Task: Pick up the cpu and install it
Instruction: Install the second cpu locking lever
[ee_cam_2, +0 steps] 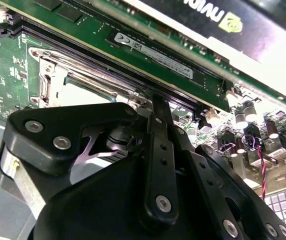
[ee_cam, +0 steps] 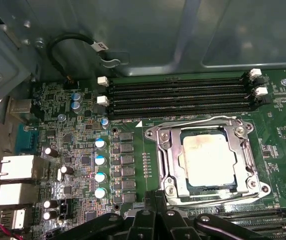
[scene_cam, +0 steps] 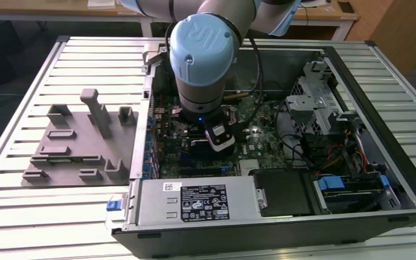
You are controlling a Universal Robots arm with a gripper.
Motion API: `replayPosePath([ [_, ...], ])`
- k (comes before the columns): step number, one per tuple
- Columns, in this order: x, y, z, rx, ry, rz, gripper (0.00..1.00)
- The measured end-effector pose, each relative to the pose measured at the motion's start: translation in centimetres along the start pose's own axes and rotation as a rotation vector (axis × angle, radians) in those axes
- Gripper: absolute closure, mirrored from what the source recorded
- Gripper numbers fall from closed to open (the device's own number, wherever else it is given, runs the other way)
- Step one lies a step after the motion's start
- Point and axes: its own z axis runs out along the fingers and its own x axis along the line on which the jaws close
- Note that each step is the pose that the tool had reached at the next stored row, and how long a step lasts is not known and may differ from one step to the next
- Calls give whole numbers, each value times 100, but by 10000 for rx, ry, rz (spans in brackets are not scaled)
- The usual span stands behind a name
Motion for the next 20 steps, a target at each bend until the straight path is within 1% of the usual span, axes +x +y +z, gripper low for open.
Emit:
replayPosePath([
  [4, 0, 4, -10, 6, -1, 1, 89],
  [8, -1, 19, -46, 4, -6, 13, 89],
  [16, -4, 78, -202, 15, -39, 97, 89],
  [17, -5, 84, -216, 28, -52, 128, 89],
  [18, -5, 91, -225, 62, -75, 175, 89],
  [20, -8, 101, -243, 195, -133, 292, 89],
])
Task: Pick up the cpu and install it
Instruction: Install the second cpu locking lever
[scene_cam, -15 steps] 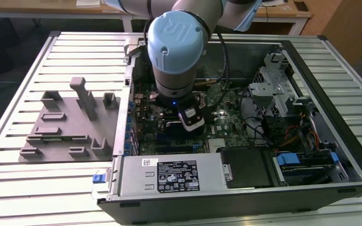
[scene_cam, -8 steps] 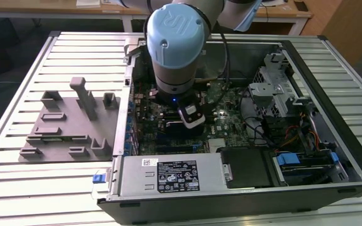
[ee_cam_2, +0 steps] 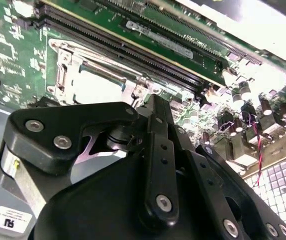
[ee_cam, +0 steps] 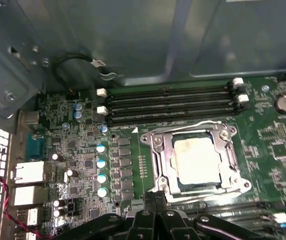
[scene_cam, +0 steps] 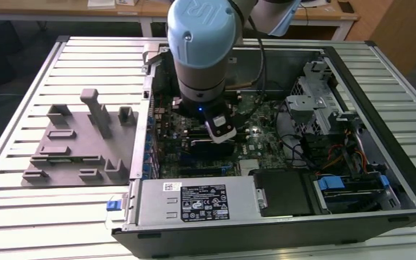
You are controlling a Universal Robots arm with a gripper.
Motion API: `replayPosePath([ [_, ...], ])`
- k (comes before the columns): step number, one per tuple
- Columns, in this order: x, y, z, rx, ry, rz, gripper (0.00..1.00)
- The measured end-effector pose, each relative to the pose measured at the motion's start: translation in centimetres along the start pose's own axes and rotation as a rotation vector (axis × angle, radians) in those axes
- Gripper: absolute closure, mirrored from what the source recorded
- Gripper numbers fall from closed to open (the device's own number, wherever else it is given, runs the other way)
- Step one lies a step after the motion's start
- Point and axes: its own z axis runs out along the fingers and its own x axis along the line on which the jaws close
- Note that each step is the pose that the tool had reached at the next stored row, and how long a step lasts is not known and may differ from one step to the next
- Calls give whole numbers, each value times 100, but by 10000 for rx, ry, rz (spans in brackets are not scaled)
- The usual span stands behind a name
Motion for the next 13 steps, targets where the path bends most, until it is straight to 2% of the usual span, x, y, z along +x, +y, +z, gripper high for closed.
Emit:
replayPosePath([
  [2, -2, 8, -14, 148, -66, 127, 89],
  [5, -11, 17, -14, 298, -154, 313, 89],
  [7, -30, 30, -9, 334, -187, 398, 89],
  [11, -79, 69, 6, 353, -224, 495, 89],
  [13, -102, 91, 15, 397, -239, 519, 89],
])
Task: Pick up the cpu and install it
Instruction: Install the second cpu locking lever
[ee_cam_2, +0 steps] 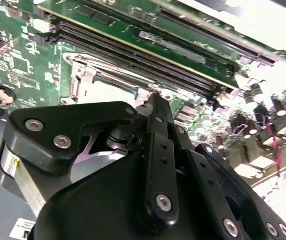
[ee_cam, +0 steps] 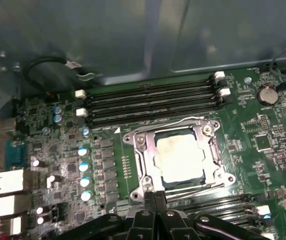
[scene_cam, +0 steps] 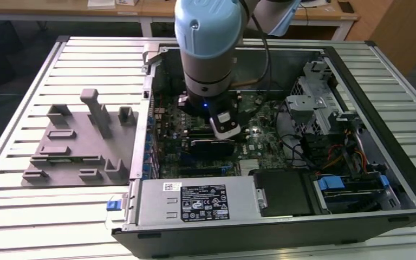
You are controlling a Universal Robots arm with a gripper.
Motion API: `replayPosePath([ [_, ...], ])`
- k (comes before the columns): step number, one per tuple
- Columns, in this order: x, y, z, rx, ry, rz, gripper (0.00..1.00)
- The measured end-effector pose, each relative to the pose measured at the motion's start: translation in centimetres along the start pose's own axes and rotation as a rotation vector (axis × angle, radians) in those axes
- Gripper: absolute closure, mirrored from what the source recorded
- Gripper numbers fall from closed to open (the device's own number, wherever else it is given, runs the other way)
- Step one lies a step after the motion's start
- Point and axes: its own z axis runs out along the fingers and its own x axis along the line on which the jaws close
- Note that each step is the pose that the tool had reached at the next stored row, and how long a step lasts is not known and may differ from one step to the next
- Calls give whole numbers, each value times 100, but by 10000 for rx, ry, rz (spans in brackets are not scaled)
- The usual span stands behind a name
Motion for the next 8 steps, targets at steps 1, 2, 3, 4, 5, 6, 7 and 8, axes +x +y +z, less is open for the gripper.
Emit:
replayPosePath([
  [1, -7, 14, 5, 25, -8, 6, 89],
  [2, -13, 29, 10, 47, -13, 11, 89],
  [3, -19, 47, 16, 71, -19, 15, 89],
  [4, -23, 65, 22, 96, -24, 17, 89],
  [5, -26, 87, 29, 127, -29, 14, 89],
  [6, -30, 135, 46, 195, -41, 7, 89],
  [7, -32, 157, 54, 246, -50, 4, 89],
  [8, -35, 178, 61, 306, -59, 0, 89],
])
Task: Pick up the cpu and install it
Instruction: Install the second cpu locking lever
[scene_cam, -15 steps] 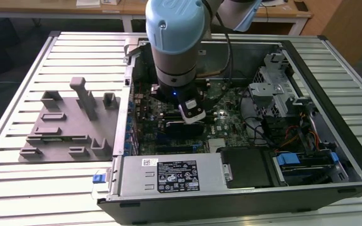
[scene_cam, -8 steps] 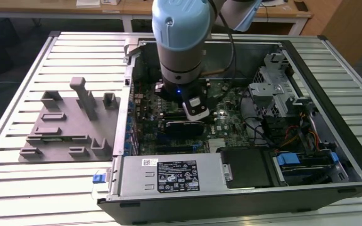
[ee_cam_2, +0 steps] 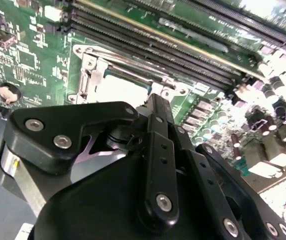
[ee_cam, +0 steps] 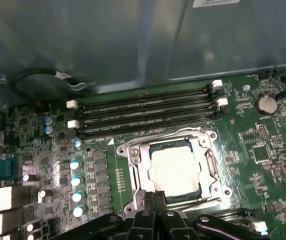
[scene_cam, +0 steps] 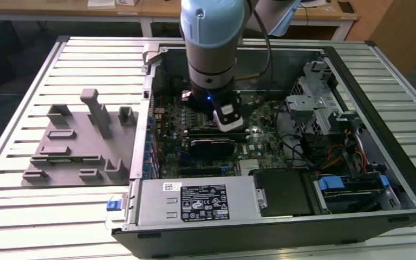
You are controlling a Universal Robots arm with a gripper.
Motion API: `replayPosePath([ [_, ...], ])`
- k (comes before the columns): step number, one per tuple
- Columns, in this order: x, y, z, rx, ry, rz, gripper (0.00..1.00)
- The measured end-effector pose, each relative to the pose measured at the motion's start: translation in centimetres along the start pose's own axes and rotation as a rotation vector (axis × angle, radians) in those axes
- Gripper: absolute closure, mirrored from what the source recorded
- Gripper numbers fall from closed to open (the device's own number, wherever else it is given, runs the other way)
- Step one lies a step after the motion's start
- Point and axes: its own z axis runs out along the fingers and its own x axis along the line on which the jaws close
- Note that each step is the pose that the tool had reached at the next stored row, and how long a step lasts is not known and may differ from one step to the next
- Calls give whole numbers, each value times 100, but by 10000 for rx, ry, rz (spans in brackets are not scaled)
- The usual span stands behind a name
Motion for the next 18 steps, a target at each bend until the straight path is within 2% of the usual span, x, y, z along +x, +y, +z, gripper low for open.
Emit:
replayPosePath([
  [2, -7, 37, 13, 138, -26, -10, 89],
  [4, -15, 66, 22, 320, -55, -23, 89],
  [5, -30, 108, 37, 554, -96, -42, 89],
  [6, -56, 133, 47, 652, -113, -50, 89],
  [14, -166, 250, 91, 961, -166, -72, 89],
  [18, -201, 335, 120, 1169, -203, -86, 89],
])
